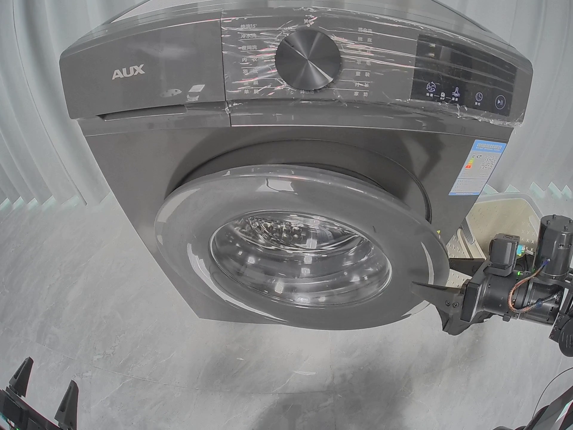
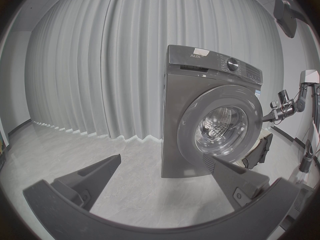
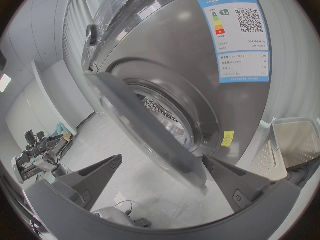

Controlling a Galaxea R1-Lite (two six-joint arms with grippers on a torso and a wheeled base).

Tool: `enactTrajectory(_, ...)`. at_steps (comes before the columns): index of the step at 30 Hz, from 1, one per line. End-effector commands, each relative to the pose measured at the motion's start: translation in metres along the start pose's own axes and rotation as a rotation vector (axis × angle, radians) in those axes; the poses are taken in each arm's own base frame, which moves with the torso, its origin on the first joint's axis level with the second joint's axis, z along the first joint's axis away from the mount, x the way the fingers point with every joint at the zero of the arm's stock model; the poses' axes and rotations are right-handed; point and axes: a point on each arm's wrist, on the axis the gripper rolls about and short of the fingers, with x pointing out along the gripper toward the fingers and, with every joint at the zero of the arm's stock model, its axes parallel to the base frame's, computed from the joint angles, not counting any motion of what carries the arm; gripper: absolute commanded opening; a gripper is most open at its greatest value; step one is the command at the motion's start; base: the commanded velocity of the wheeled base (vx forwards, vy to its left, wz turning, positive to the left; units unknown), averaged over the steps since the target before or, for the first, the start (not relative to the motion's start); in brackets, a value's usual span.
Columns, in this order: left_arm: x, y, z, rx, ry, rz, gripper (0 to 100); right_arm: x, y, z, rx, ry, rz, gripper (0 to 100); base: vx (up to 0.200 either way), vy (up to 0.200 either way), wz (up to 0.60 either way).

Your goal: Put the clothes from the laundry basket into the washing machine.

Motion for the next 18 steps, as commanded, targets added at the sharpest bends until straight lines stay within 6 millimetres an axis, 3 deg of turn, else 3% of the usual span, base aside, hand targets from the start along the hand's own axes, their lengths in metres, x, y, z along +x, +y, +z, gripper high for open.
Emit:
enactTrajectory(1,0.0,0.0,-0.004,-0.001,-0.003,0.0,100,0.001,0.004,-0.009,0.002,0.026,0.023,100,0.0,0.0,0.0)
enactTrajectory(6,0.0,0.0,-0.004,0.0,-0.003,0.001,100,-0.003,0.012,-0.018,0.001,0.046,0.056,100,0.0,0.0,0.0)
enactTrajectory(11,0.0,0.0,-0.004,0.0,-0.003,0.001,100,-0.004,0.012,-0.013,-0.008,0.022,0.054,100,0.0,0.0,0.0)
enactTrajectory(18,0.0,0.0,-0.004,0.002,-0.003,0.0,100,0.015,0.009,-0.005,-0.016,0.01,0.038,100,0.0,0.0,0.0)
